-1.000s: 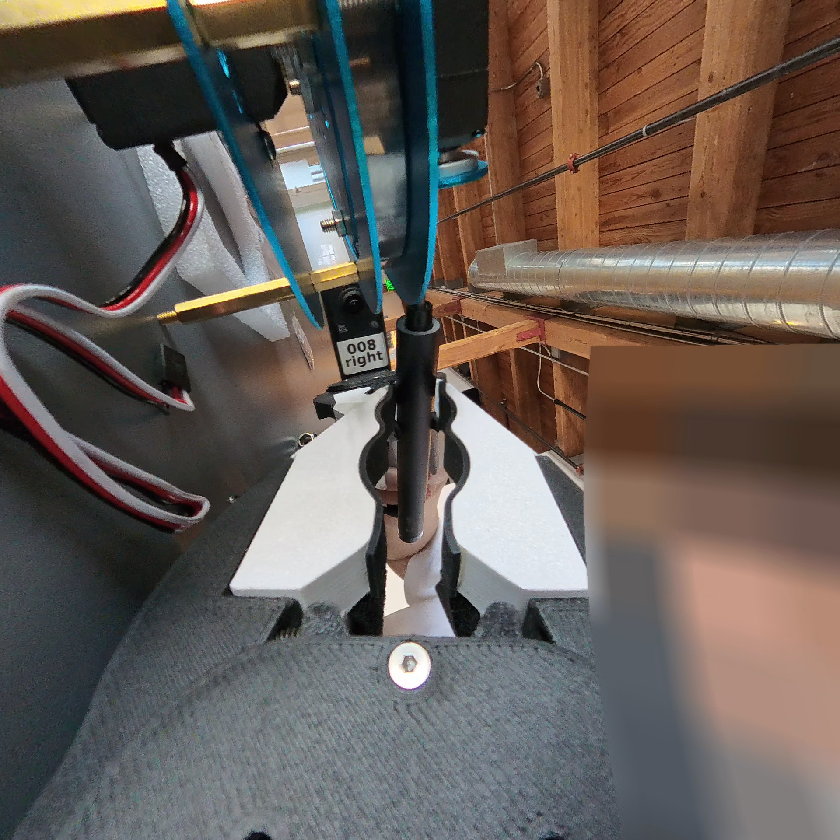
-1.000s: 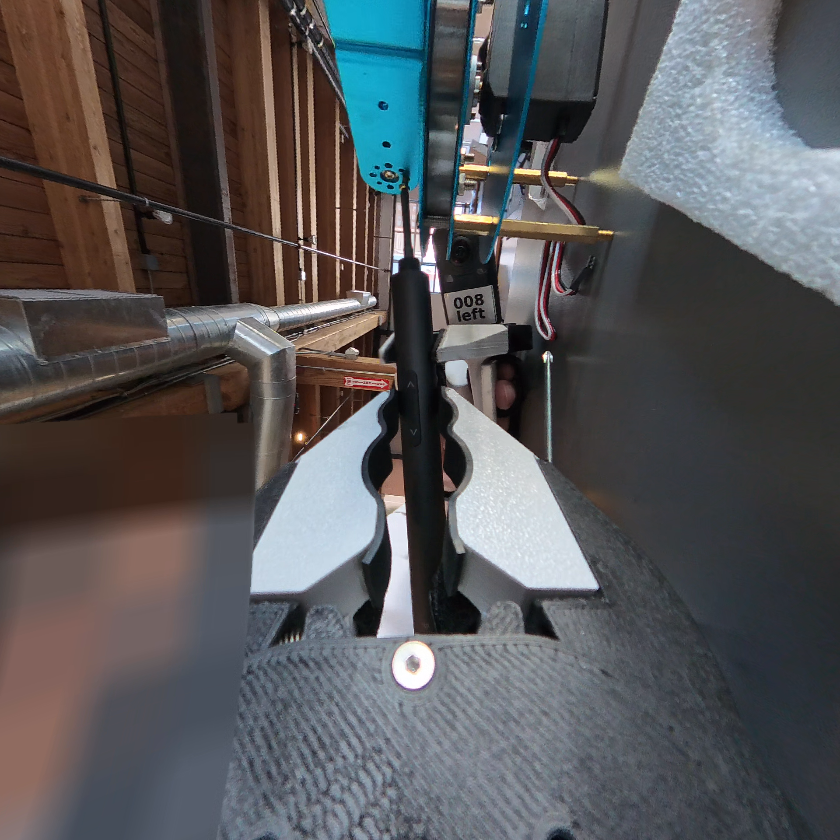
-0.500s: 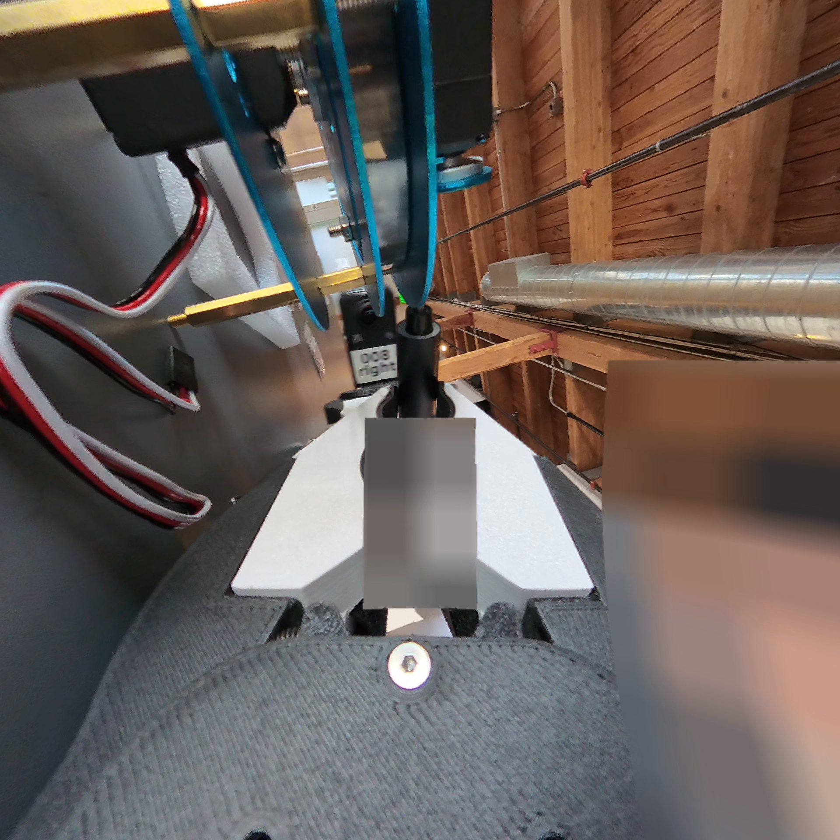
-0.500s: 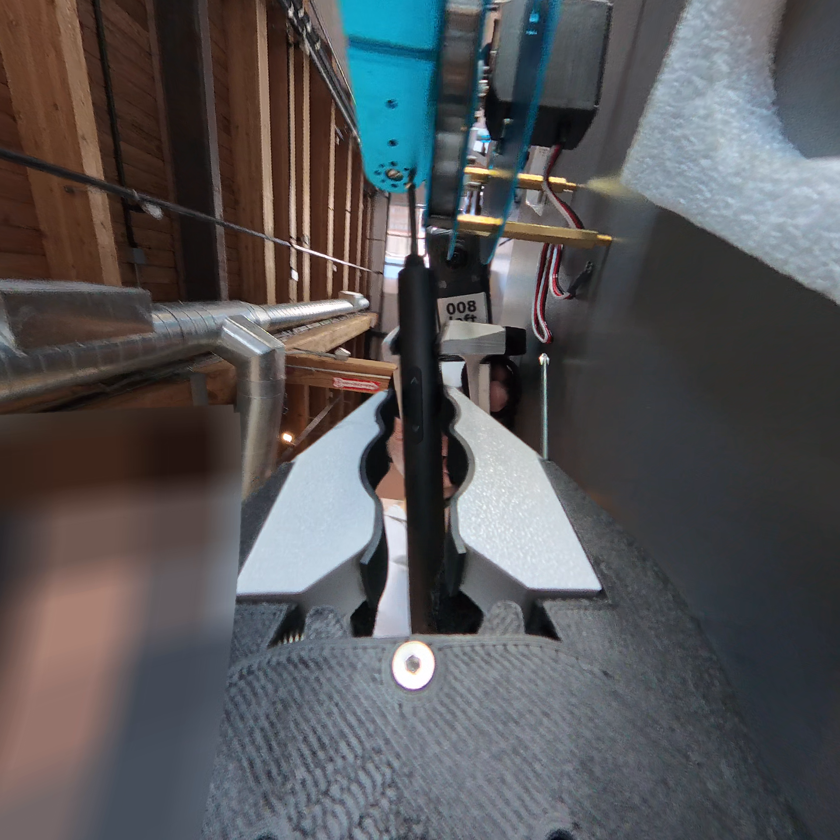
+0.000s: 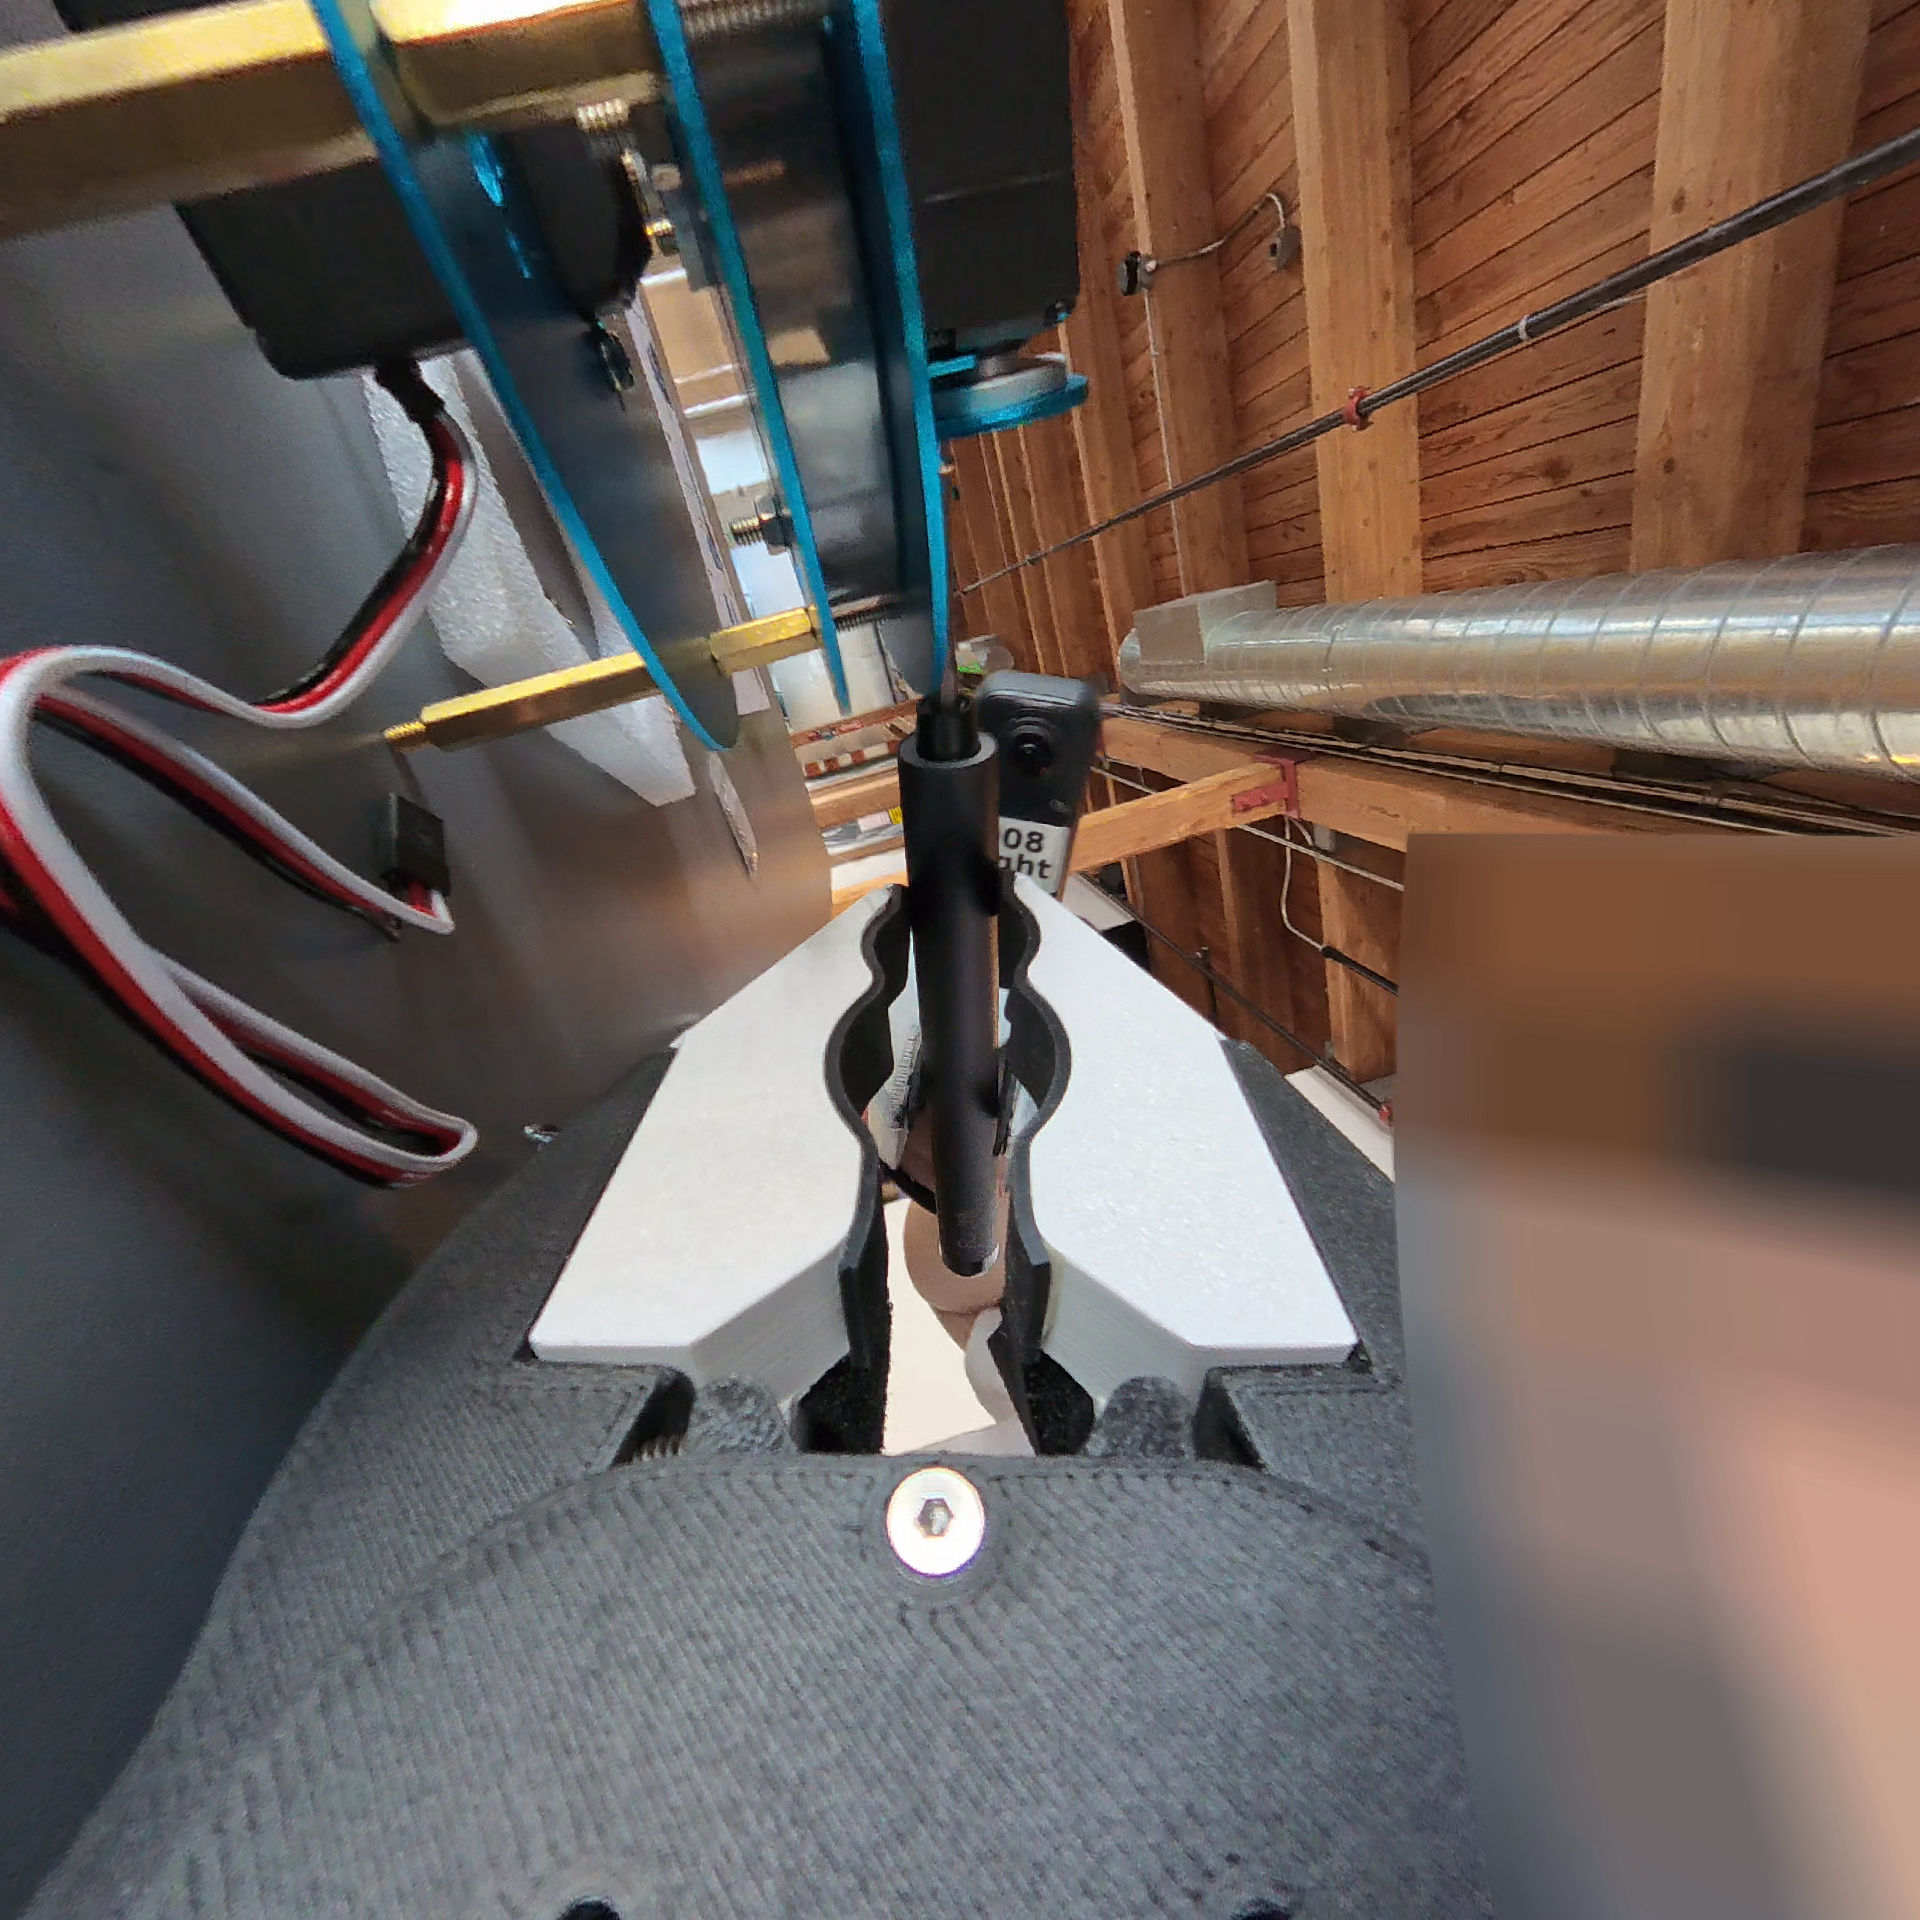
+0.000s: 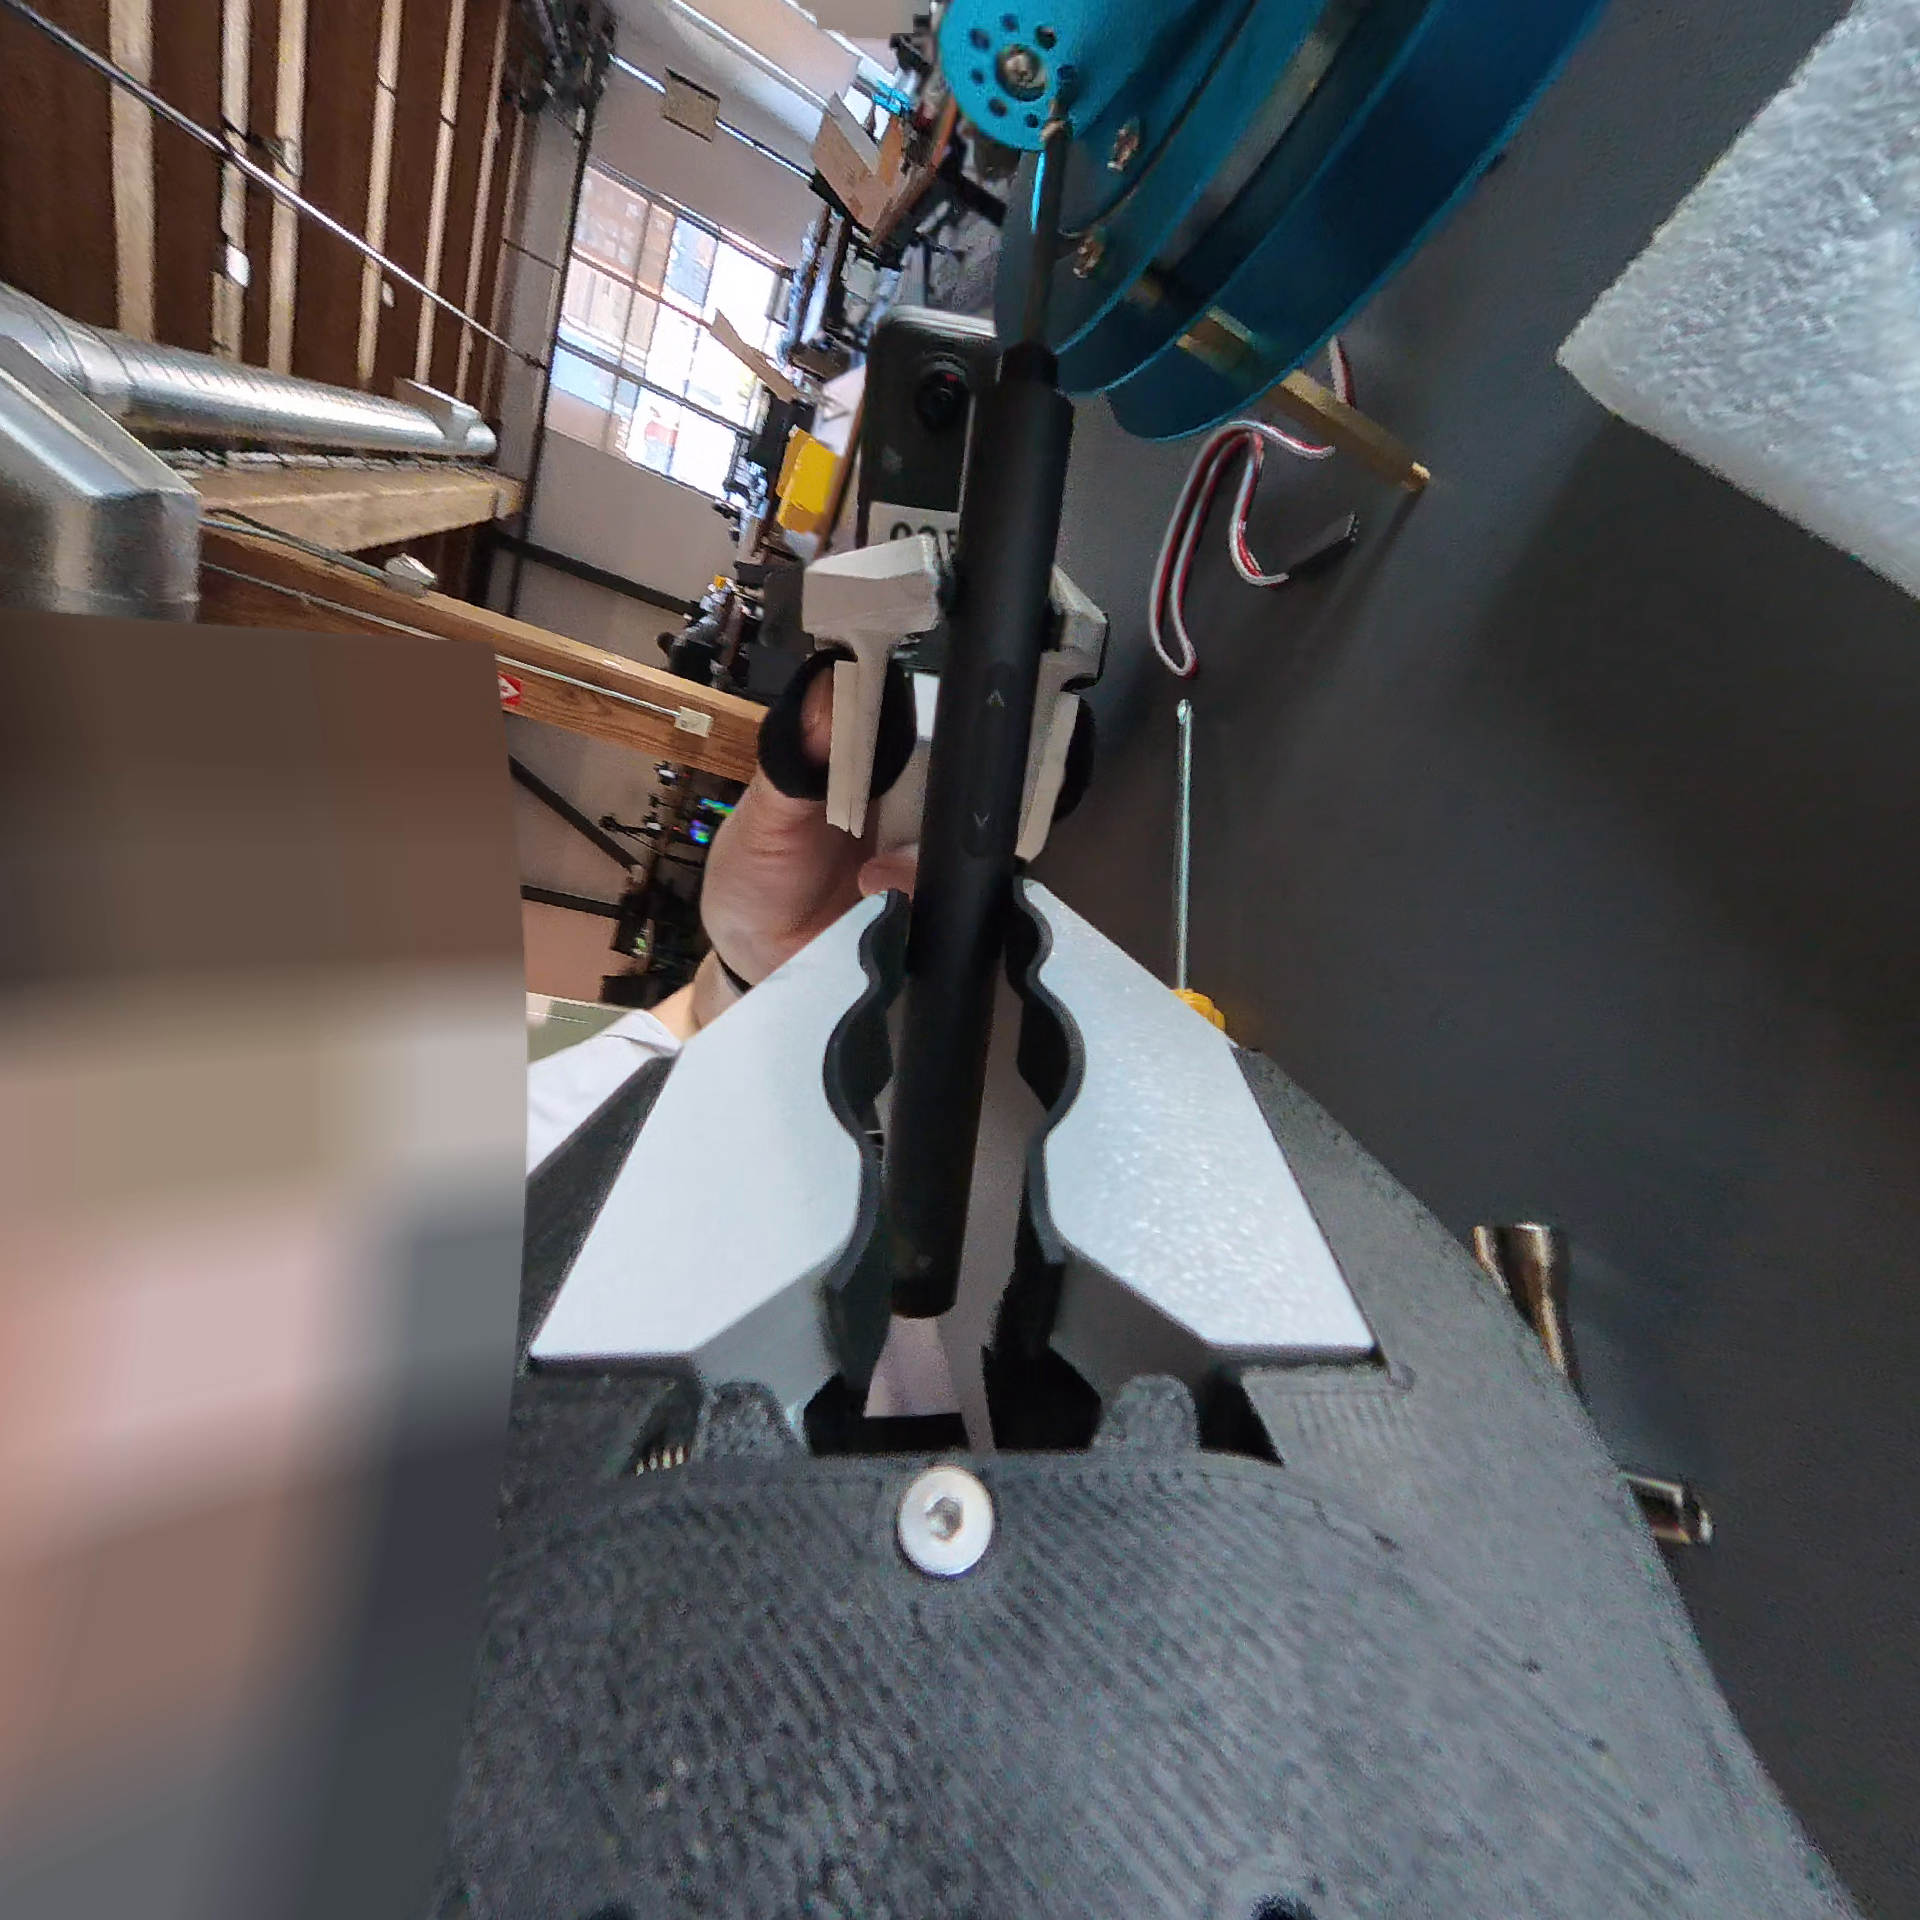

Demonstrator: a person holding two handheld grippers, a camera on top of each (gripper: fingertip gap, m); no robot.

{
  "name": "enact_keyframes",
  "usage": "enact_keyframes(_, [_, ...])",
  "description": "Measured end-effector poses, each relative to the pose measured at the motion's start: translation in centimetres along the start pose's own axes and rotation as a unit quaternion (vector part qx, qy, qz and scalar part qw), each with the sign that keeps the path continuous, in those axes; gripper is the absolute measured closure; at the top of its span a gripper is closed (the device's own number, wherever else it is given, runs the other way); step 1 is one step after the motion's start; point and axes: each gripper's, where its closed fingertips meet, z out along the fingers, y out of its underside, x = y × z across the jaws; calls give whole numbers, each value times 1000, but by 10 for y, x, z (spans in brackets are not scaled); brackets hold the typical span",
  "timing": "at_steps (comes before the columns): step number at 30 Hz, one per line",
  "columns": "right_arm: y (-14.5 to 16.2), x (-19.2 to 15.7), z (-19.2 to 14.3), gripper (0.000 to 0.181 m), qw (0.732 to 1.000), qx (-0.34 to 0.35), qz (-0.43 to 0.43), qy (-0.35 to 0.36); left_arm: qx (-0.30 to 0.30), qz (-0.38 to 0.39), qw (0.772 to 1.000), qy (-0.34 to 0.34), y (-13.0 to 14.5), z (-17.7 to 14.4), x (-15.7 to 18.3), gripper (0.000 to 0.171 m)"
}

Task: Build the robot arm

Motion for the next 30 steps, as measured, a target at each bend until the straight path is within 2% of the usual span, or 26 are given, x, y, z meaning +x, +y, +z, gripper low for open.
enact_keyframes(2, [-1, 1, 0, 165, 999, 12, 26, -24, 5, 0, 1000, 1, -1, 0, 0, 157])
enact_keyframes(6, [-4, -7, -1, 165, 985, 33, 114, -123, 10, -16, 1000, 23, -2, 0, 2, 156])
enact_keyframes(10, [-2, -8, 2, 165, 976, 39, 142, -160, 2, -17, 1000, 24, 0, 1, 2, 156])
enact_keyframes(13, [-2, -6, 3, 165, 981, 38, 122, -143, 2, 3, 1000, 3, 0, 1, 0, 156])
enact_keyframes(14, [-1, -3, 4, 166, 987, 38, 104, -121, 2, 11, 1000, -5, 0, 1, -1, 156])
enact_keyframes(17, [7, -2, 3, 152, 998, 25, 27, -45, 6, 20, 1000, -17, 0, 1, -3, 157])
enact_keyframes(19, [12, -1, 3, 153, 1000, 10, -23, 3, 6, 15, 1000, -11, 0, 1, -2, 157])
enact_keyframes(20, [12, 0, 2, 160, 999, 7, -45, 23, 7, 14, 1000, -8, 0, 1, -1, 156])
enact_keyframes(22, [12, 3, 2, 163, 997, -2, -58, 41, 10, 15, 1000, -12, -1, 1, -1, 156])
enact_keyframes(25, [11, 3, 2, 164, 1000, 2, -18, 15, 11, 5, 1000, -8, -2, 1, -2, 157])
enact_keyframes(30, [7, -8, 0, 165, 990, 24, 89, -106, 24, 1, 1000, 10, -3, 0, 2, 156])
